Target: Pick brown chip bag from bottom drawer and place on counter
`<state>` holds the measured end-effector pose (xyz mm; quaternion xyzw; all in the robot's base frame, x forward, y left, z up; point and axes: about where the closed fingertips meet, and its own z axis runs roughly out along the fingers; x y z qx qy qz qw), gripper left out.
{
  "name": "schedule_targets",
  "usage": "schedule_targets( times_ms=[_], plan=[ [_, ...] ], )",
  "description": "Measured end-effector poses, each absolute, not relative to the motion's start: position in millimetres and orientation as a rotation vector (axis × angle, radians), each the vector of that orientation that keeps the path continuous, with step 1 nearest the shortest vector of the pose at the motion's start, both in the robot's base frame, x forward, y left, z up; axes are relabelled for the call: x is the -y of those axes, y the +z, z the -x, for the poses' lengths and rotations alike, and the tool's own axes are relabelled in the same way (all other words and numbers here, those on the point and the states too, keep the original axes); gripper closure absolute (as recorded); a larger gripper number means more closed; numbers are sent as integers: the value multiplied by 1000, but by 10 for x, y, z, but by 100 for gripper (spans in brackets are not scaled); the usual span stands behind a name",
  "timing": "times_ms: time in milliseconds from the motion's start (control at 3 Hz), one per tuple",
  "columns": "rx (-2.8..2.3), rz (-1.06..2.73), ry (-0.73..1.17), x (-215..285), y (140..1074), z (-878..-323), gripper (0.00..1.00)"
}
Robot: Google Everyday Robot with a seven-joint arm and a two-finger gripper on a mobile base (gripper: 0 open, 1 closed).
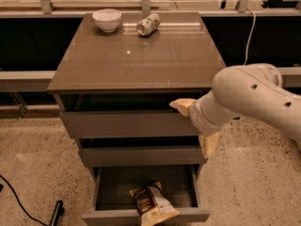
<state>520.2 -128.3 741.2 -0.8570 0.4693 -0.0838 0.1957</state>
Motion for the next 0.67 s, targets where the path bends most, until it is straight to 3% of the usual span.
schedule_targets(
  times_ms=[667],
  plan=[
    [-1195, 2511, -210, 1164, 7316, -5353, 0]
  ],
)
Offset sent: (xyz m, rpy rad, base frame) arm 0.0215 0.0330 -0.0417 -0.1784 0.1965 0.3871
